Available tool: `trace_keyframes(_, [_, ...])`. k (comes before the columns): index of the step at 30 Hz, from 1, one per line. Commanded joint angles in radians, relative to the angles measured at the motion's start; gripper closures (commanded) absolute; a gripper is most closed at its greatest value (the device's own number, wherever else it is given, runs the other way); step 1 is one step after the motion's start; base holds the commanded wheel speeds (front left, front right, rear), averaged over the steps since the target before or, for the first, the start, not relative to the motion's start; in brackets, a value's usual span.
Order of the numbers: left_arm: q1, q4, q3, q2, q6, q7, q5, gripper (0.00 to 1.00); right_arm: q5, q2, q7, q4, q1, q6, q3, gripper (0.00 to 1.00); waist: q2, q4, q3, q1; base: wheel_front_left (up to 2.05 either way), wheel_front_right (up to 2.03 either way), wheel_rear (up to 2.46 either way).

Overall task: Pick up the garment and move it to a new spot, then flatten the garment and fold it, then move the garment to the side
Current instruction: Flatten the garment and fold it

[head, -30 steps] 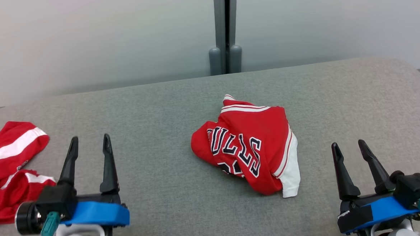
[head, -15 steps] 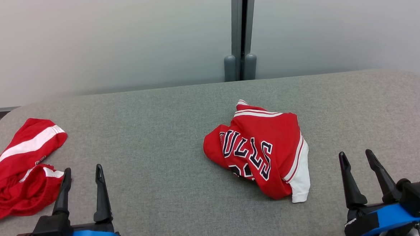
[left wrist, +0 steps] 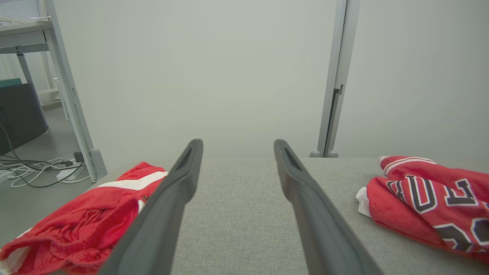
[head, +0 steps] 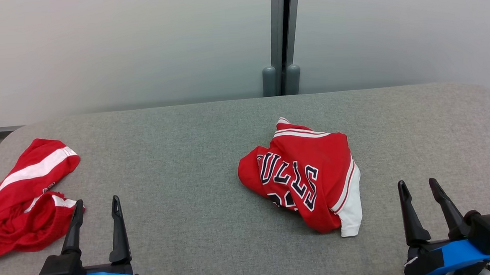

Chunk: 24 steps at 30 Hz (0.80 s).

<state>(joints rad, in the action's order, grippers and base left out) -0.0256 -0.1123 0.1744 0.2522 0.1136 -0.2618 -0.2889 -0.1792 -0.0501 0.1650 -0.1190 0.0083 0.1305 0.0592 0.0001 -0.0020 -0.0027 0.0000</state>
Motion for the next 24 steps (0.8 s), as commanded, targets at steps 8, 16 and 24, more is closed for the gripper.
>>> trace_keyframes(8, [-0.004, -0.011, -0.007, -0.004, -0.005, -0.005, 0.009, 0.00, -0.001, -0.001, -0.004, -0.008, 0.012, 0.000, 0.003, 0.00, -0.0001, -0.002, -0.004, 0.0000, 0.00, 0.00, 0.00])
trace_keyframes(16, [0.002, -0.014, -0.009, -0.006, -0.009, -0.005, 0.010, 0.00, 0.004, -0.001, -0.008, -0.016, -0.003, 0.000, 0.008, 0.00, -0.0001, 0.000, -0.006, 0.0000, 0.00, 0.00, 0.00])
trace_keyframes(24, [0.026, -0.012, -0.001, -0.011, -0.016, -0.005, 0.018, 0.00, 0.070, -0.001, -0.034, -0.015, -0.130, 0.000, 0.004, 0.00, -0.0001, 0.016, 0.018, 0.0000, 0.00, 0.00, 0.00])
